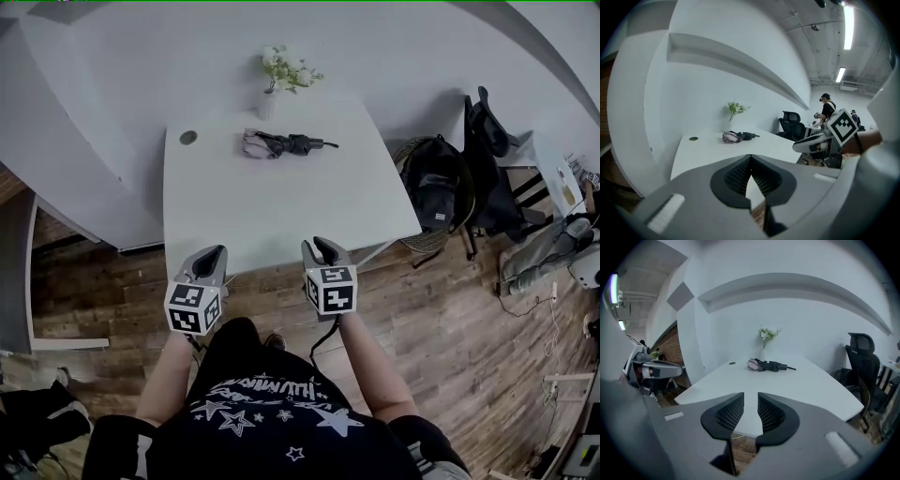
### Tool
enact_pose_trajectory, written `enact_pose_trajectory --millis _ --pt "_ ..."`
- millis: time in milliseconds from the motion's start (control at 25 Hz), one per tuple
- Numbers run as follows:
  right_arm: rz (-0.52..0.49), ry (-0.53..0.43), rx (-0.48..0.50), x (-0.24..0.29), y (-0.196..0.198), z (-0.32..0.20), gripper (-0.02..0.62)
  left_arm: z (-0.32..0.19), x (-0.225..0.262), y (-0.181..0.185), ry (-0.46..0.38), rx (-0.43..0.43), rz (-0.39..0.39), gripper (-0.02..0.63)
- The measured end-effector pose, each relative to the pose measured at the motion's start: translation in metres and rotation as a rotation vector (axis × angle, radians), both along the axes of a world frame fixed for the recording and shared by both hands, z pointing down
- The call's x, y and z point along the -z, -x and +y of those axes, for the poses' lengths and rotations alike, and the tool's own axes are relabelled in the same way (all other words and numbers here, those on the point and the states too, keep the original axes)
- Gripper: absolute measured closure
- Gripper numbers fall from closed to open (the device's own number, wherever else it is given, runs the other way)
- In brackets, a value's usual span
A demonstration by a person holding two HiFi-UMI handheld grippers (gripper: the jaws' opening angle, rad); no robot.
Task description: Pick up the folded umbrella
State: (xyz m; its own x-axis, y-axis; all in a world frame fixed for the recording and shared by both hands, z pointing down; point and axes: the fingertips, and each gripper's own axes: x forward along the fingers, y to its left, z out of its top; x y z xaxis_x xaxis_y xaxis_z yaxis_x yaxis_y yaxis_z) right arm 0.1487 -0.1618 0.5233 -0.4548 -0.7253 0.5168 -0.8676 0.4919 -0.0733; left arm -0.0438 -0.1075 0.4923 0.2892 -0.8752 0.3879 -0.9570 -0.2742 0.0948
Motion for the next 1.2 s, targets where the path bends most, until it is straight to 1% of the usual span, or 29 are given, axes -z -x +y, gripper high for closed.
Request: enact_pose_trajectory --millis 80,200,320,360,520,600,720,840,960,1200 --pt "0.014 -0.010 0.025 0.000 0.004 -0.007 0.460 -0.003 -0.002 0.003 0.012 0.010 -0.003 0.603" --pt "0.010 -0.012 0.042 -0.001 0.011 -0.020 0.411 -0.013 -0.006 0.009 0.023 0.022 -0.001 0.603" --pt "0.020 -0.009 0.053 -0.005 0.013 -0.035 0.380 -0.032 -0.012 0.011 0.030 0.030 0.005 0.603" --pt "0.030 -0.011 0.060 -0.006 0.013 -0.042 0.371 -0.040 -0.015 0.010 0.032 0.030 0.008 0.603" --pt "0.076 -0.015 0.118 -0.015 0.020 -0.073 0.300 -0.077 -0.021 0.012 0.029 0.020 0.005 0.603" --pt "0.122 -0.028 0.145 -0.016 0.024 -0.090 0.249 -0.094 -0.023 0.018 0.030 0.025 0.008 0.603" --pt "0.212 -0.058 0.187 -0.017 0.029 -0.120 0.253 -0.119 -0.026 0.026 0.036 0.039 0.009 0.603" --pt "0.299 -0.083 0.238 -0.019 0.036 -0.157 0.293 -0.148 -0.029 0.034 0.042 0.042 -0.004 0.603" --pt "0.382 -0.115 0.285 -0.022 0.045 -0.193 0.295 -0.178 -0.032 0.044 0.047 0.050 -0.006 0.603" --pt "0.544 -0.129 0.389 -0.037 0.061 -0.246 0.293 -0.219 -0.037 0.063 0.049 0.057 -0.028 0.603"
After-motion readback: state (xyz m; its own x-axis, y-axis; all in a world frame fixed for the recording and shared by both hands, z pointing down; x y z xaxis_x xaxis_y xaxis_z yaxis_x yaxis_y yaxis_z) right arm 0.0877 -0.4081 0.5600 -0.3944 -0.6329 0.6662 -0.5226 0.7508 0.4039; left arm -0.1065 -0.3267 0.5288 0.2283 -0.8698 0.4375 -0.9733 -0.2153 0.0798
